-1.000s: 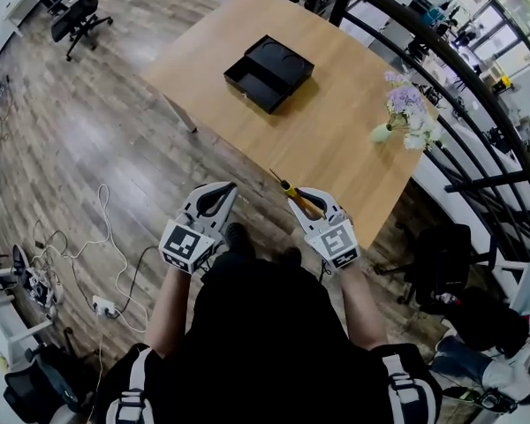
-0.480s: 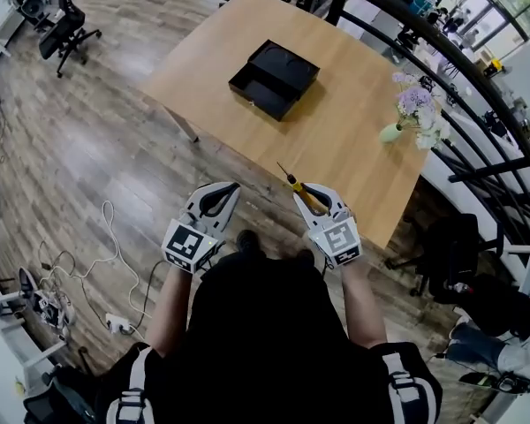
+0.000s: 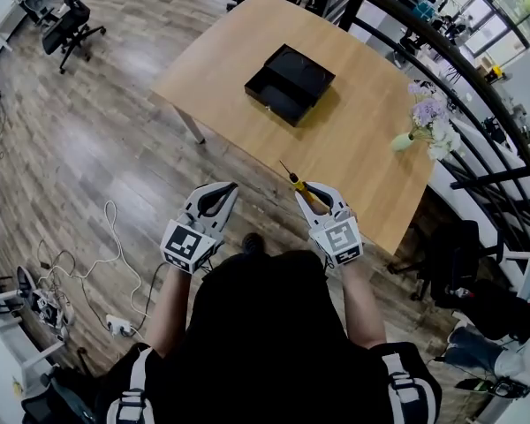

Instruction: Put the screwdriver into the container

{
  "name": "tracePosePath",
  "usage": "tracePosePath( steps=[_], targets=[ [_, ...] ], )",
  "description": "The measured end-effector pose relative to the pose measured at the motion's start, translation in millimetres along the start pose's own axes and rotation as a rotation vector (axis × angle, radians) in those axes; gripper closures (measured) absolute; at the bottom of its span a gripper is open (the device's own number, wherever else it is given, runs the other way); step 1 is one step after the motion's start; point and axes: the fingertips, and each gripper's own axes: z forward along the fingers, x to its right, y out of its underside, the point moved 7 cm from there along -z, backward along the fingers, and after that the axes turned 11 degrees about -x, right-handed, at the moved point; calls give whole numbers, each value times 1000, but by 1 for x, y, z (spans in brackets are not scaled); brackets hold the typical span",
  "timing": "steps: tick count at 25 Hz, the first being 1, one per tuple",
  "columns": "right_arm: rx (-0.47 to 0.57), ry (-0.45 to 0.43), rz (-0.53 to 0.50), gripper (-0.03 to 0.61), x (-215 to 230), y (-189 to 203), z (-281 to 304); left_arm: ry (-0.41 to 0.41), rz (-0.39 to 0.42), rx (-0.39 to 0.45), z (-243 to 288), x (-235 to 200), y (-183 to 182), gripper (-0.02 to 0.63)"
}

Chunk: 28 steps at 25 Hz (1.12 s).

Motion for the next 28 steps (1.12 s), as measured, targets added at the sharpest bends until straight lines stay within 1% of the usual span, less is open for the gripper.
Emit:
tracePosePath(
  steps=[4, 9, 15, 21, 25, 28],
  targets=[
    [-4, -9, -8, 492, -9, -8, 13, -8, -8, 0, -12, -11, 7, 592],
    [3, -28, -27, 492, -16, -19, 27, -40, -23, 1, -25, -25, 14, 592],
    [-1, -40, -49, 492, -23, -25, 35, -61, -40, 10, -35, -32, 19, 592],
    [-12, -49, -50, 492, -19, -27, 41, -63, -41, 8, -33, -36, 18, 592],
    [-8, -48, -45, 492, -17, -30, 45, -69, -59, -13, -34, -44, 23, 592],
    [-11, -51, -39, 492, -10, -33, 49, -66, -61, -20, -31, -47, 19, 592]
  ],
)
